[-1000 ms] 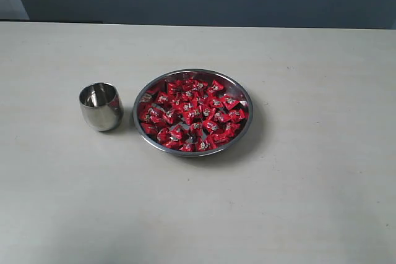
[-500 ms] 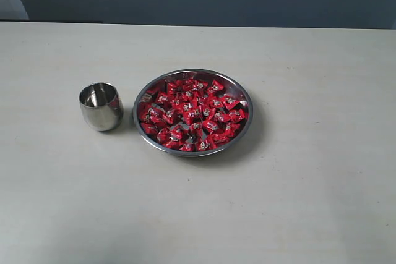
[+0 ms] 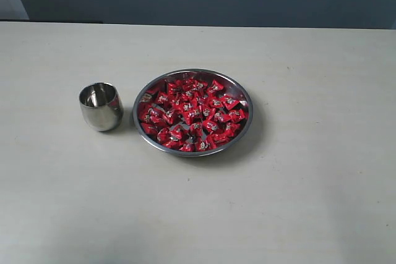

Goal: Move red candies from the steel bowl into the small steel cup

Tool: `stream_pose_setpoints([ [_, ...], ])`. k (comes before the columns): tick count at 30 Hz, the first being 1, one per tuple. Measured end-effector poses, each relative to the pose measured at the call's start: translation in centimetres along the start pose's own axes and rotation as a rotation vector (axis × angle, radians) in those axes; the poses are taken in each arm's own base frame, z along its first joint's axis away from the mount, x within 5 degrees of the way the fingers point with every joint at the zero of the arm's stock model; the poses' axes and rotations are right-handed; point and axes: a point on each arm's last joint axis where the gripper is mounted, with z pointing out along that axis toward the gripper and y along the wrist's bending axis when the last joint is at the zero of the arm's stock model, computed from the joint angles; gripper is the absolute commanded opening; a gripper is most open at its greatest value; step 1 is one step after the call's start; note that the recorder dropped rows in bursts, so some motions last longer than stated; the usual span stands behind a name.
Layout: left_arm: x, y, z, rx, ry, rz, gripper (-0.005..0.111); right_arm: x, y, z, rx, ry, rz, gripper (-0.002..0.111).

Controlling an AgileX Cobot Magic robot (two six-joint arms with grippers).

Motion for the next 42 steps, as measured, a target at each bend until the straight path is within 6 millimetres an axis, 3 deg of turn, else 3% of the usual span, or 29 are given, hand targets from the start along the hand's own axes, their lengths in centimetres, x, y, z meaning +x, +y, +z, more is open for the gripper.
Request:
stream_pose_setpoints([
  [5, 0.0, 0.0, 0.0, 0.0, 0.0, 0.0, 0.001, -3.2, 2.5, 1.3, -0.019, 0.014, -0.179, -0.001],
  [8, 0.0, 0.0, 0.0, 0.0, 0.0, 0.0, 0.001, -5.5, 4.0, 3.3, 0.013, 0.047, -0.264, -0.001],
  [14, 0.0, 0.0, 0.0, 0.0, 0.0, 0.0, 0.001, -8.9, 6.0, 9.3, 0.07, 0.124, -0.381, -0.001],
  [21, 0.0, 0.0, 0.0, 0.0, 0.0, 0.0, 0.001, -9.9, 6.2, 17.1, 0.162, 0.255, -0.485, -0.001],
  [24, 0.0, 0.0, 0.0, 0.0, 0.0, 0.0, 0.001, -8.1, 5.6, 19.8, 0.233, 0.422, -0.568, -0.001],
  [30, 0.0, 0.0, 0.0, 0.0, 0.0, 0.0, 0.001, 0.1, 6.2, 23.4, 0.179, 0.89, -0.692, -0.001],
  [35, 0.0, 0.0, 0.0, 0.0, 0.0, 0.0, 0.001, 6.5, 8.0, 23.7, 0.023, 1.125, -0.718, -0.001],
  [42, 0.0, 0.0, 0.0, 0.0, 0.0, 0.0, 0.001, 12.4, 10.4, 22.5, -0.19, 1.318, -0.718, -0.001],
])
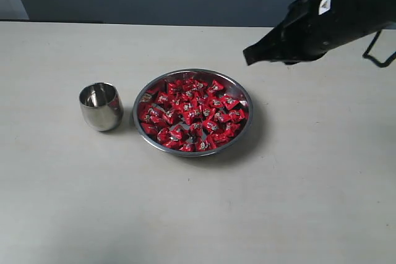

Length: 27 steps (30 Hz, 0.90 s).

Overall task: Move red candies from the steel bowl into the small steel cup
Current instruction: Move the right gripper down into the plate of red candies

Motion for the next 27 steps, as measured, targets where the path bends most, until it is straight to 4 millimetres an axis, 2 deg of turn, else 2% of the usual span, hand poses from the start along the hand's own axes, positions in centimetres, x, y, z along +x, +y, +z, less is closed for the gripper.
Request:
stream_pose_setpoints([
  [3, 0.0, 0.0, 0.0, 0.0, 0.0, 0.0, 0.001, 0.2, 1.3, 1.5, -0.071, 0.033, -0.055, -0.001],
  [7, 0.0, 0.0, 0.0, 0.0, 0.002, 0.0, 0.001, 0.4, 2.2, 3.4, -0.142, 0.075, -0.058, -0.001],
  [12, 0.0, 0.0, 0.0, 0.0, 0.004, 0.0, 0.001, -0.7, 3.4, 4.9, -0.289, 0.099, -0.057, 0.0],
  [16, 0.0, 0.0, 0.0, 0.0, 0.004, 0.0, 0.001, -0.6, 4.1, 5.7, -0.376, 0.126, -0.08, 0.026],
  [19, 0.0, 0.0, 0.0, 0.0, 0.004, 0.0, 0.001, -0.2, 4.3, 6.4, -0.396, 0.155, -0.089, 0.04],
  [27, 0.1, 0.0, 0.0, 0.0, 0.007, 0.0, 0.001, 0.9, 4.6, 8.9, -0.426, 0.221, -0.044, 0.041],
])
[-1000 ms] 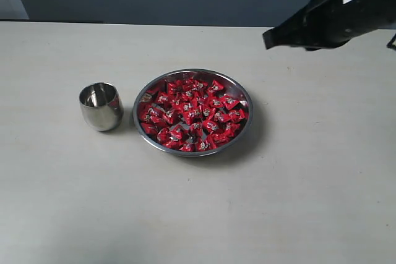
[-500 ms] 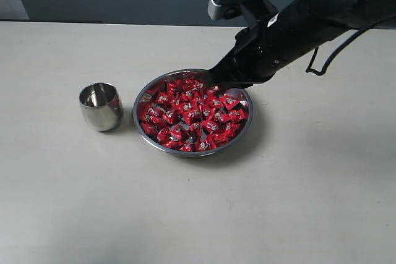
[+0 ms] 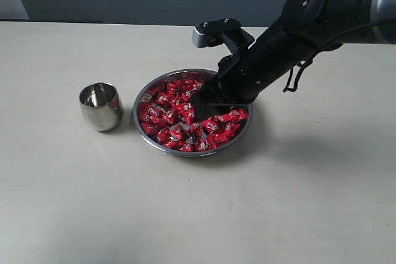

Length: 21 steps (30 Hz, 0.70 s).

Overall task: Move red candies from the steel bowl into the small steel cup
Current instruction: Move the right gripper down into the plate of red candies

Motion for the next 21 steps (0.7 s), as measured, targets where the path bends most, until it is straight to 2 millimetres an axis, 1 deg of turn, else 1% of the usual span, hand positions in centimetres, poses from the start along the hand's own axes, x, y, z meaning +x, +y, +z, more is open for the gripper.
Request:
stream_pose_setpoints([
  [10, 0.0, 0.0, 0.0, 0.0, 0.0, 0.0, 0.001, 0.0, -1.1, 2.8, 0.051, -0.023, 0.027, 0.041],
  [15, 0.0, 0.0, 0.0, 0.0, 0.0, 0.0, 0.001, -0.3, -0.4, 4.7, 0.052, -0.015, -0.001, 0.041],
  [21, 0.0, 0.0, 0.0, 0.0, 0.0, 0.0, 0.001, -1.0, -0.3, 5.9, 0.051, -0.012, -0.021, 0.041],
])
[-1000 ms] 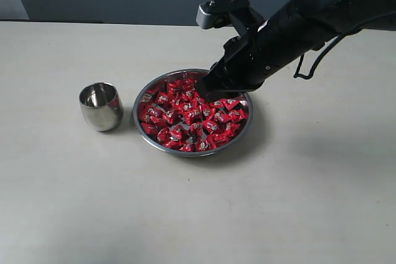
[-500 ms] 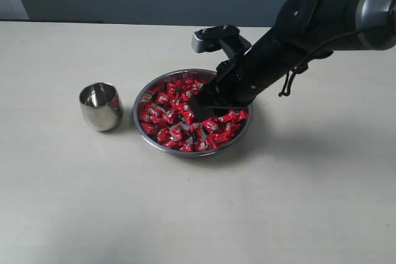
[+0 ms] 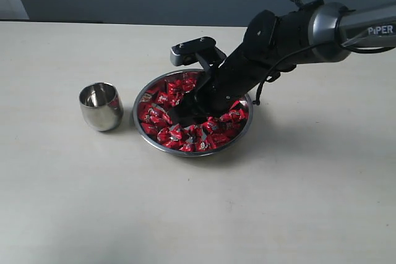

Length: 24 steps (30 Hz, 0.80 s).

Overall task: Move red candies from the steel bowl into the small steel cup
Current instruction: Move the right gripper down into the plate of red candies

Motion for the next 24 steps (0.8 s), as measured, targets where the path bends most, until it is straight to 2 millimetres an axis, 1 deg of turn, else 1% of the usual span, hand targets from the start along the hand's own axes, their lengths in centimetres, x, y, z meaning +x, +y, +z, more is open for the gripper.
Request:
stream_pose_setpoints([
  [11, 0.0, 0.0, 0.0, 0.0, 0.0, 0.0, 0.001, 1.0, -0.9, 2.0, 0.028, 0.069, -0.028, 0.04],
  [13, 0.0, 0.0, 0.0, 0.0, 0.0, 0.0, 0.001, 1.0, -1.0, 2.2, 0.038, 0.063, -0.032, 0.031],
  [14, 0.0, 0.0, 0.0, 0.0, 0.0, 0.0, 0.001, 0.9, -1.0, 2.2, 0.041, 0.058, -0.033, 0.022],
  [15, 0.0, 0.0, 0.0, 0.0, 0.0, 0.0, 0.001, 0.9, -1.0, 2.2, 0.044, 0.056, -0.035, 0.017],
  [16, 0.0, 0.0, 0.0, 0.0, 0.0, 0.0, 0.001, 0.9, -1.0, 2.2, 0.044, 0.056, -0.035, 0.009],
  [18, 0.0, 0.0, 0.0, 0.0, 0.0, 0.0, 0.001, 0.9, -1.0, 2.2, 0.044, 0.056, -0.035, 0.0],
  [24, 0.0, 0.0, 0.0, 0.0, 0.0, 0.0, 0.001, 0.9, -1.0, 2.2, 0.044, 0.056, -0.033, -0.001],
])
